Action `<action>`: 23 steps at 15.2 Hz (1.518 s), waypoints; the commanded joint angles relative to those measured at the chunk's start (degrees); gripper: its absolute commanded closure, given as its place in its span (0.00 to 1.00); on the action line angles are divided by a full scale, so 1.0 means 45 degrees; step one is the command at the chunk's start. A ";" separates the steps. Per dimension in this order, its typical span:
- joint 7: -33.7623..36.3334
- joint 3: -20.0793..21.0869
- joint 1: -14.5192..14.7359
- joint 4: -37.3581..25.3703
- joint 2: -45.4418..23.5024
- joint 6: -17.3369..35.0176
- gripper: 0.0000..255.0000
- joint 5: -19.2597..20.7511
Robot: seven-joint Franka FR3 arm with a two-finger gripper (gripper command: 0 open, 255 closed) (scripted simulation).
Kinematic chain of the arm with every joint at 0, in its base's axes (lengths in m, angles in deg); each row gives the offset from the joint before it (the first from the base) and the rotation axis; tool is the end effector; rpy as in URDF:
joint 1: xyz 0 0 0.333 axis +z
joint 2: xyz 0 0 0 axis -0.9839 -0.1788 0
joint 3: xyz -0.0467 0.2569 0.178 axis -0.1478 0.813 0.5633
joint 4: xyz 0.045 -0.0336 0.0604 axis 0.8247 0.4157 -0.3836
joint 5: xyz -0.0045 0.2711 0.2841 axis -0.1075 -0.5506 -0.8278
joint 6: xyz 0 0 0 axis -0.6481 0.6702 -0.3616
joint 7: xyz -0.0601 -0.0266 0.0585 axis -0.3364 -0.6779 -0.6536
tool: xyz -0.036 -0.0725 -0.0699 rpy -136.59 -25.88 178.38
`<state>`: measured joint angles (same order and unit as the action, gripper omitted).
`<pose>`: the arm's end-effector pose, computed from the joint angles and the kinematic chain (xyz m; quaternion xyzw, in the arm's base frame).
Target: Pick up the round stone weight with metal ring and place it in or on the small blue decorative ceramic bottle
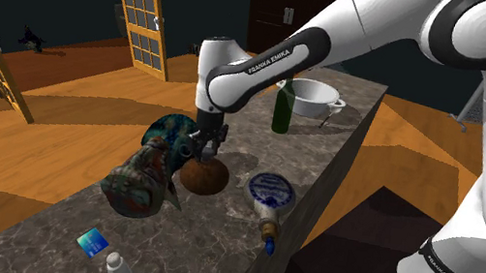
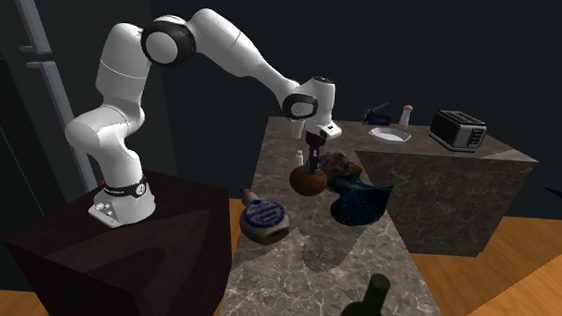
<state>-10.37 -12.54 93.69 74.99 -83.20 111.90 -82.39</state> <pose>0.5857 0.3079 0.3052 -0.9928 -0.1045 0.0016 0.0578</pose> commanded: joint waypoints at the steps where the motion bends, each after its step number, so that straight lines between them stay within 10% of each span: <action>1: 0.0020 0.0029 0.0002 -0.0206 0.0156 -0.0334 1.00 -0.0033; 23: 0.0063 0.0215 -0.0121 -0.2002 0.1586 -0.3520 1.00 -0.0357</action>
<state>-10.11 -11.61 93.15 66.48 -76.31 96.69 -83.95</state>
